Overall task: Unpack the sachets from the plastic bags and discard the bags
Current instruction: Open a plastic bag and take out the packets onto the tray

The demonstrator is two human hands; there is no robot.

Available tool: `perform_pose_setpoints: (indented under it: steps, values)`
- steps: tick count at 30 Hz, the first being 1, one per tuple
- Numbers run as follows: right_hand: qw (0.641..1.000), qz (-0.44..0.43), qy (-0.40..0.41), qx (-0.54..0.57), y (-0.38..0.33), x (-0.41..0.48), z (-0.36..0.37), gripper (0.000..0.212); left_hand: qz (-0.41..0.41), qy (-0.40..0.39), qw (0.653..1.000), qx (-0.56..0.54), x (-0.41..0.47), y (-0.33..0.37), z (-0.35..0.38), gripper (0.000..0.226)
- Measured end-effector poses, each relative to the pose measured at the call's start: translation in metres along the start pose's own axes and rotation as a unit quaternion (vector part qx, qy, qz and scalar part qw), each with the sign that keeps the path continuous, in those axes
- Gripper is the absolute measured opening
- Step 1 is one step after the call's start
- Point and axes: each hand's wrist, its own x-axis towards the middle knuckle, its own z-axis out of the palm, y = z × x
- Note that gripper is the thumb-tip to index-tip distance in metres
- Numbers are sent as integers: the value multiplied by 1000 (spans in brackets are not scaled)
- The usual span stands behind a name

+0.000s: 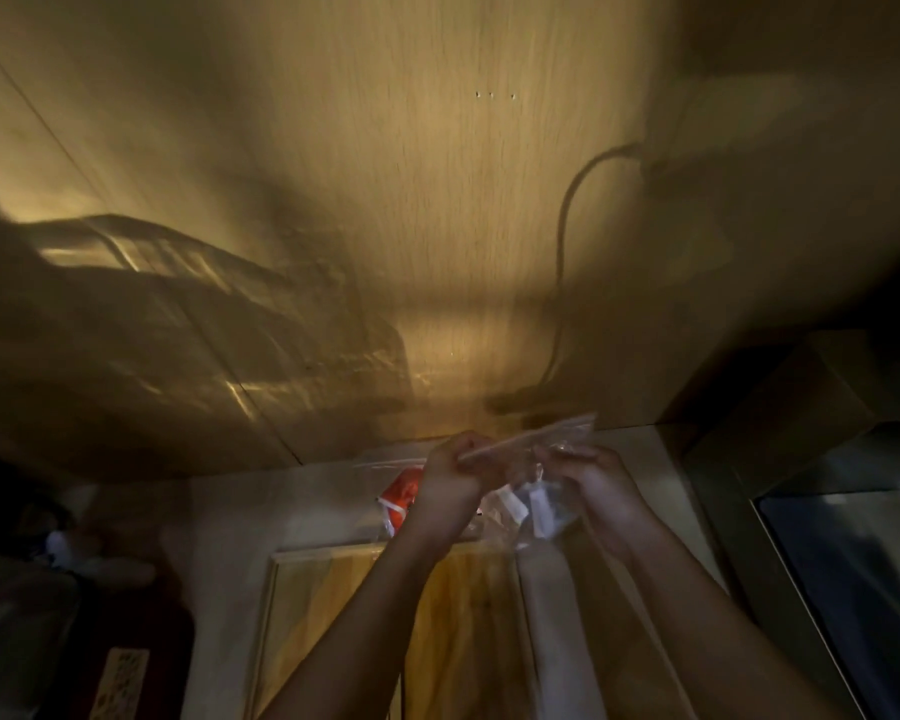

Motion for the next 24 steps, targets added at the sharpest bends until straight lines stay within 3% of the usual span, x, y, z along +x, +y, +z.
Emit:
perform_pose_setpoints:
  steps: [2,6,10,13,17,20,22,24]
  values:
    - [999,-12,-27,-21,-12,-6,2,21,25,-23,999,19,-12,13,-7,18]
    - [986,-49,-117,-105,-31,-17,6,17,-2,-81,996,45,-34,40,-16,13]
    - [963,-51,-179,-195,-45,-30,16,44,-98,-166,981,34,-46,53,-27,7]
    - [951,-55,-196,-233,-52,-40,19,36,-147,-174,973,27,-50,51,-31,16]
    - [952,-79,-170,-241,-61,-55,27,16,-193,-176,963,-71,-59,50,-27,24]
    - [952,-150,-81,-254,-56,-54,36,8,-195,-154,961,-118,-66,51,-25,22]
    - [942,-176,-28,-283,-48,-53,39,21,-192,-108,964,-148,-71,50,-21,22]
    - [950,-174,-27,-257,-44,-60,43,23,-182,-53,965,-180,-77,48,-17,20]
